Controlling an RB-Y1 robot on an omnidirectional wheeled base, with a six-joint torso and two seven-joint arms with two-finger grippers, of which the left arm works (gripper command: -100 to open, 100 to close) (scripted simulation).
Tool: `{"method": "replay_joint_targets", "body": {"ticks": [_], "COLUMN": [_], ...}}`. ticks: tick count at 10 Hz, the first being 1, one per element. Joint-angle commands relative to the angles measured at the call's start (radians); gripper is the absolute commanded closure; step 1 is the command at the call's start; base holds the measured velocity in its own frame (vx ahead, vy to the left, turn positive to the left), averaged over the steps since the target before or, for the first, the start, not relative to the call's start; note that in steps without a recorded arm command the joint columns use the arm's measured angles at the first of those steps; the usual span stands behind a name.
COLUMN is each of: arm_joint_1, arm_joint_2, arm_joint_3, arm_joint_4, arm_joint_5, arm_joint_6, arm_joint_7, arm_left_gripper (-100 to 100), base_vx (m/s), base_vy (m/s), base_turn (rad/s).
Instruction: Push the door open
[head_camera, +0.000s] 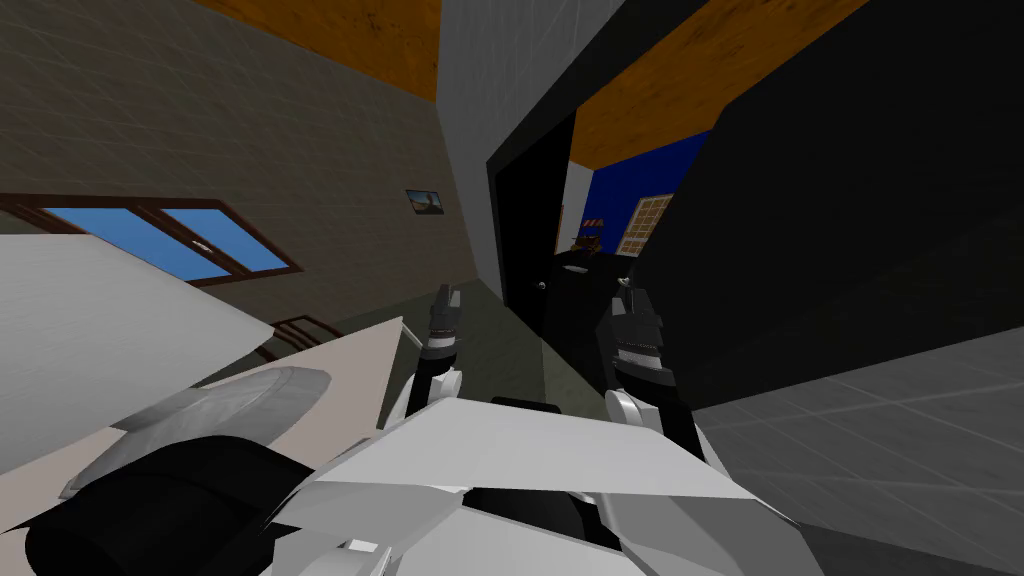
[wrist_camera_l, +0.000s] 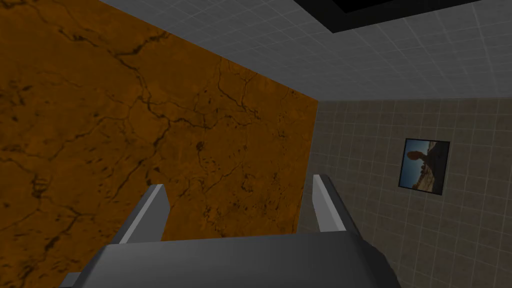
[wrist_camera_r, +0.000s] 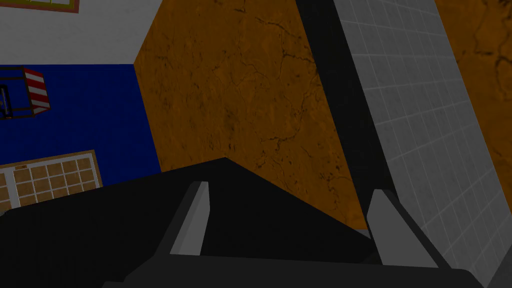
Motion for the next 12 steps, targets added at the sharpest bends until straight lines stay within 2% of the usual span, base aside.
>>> {"method": "replay_joint_targets", "body": {"ticks": [1,6,12], "arm_joint_1": [-0.009,-0.04,-0.071], "arm_joint_2": [0.006,0.023,0.035], "arm_joint_3": [-0.008,-0.039,-0.07], "arm_joint_4": [0.032,0.15,0.267], "arm_joint_5": [0.001,0.002,0.004], "arm_joint_6": [-0.005,-0.023,-0.041], "arm_joint_7": [0.003,0.016,0.029], "arm_left_gripper": [-100,-100,-100], "base_vx": [0.013,0.183,0.09], "base_vy": [0.013,0.028,0.02], "base_turn": [-0.111,-0.085,-0.068]}}
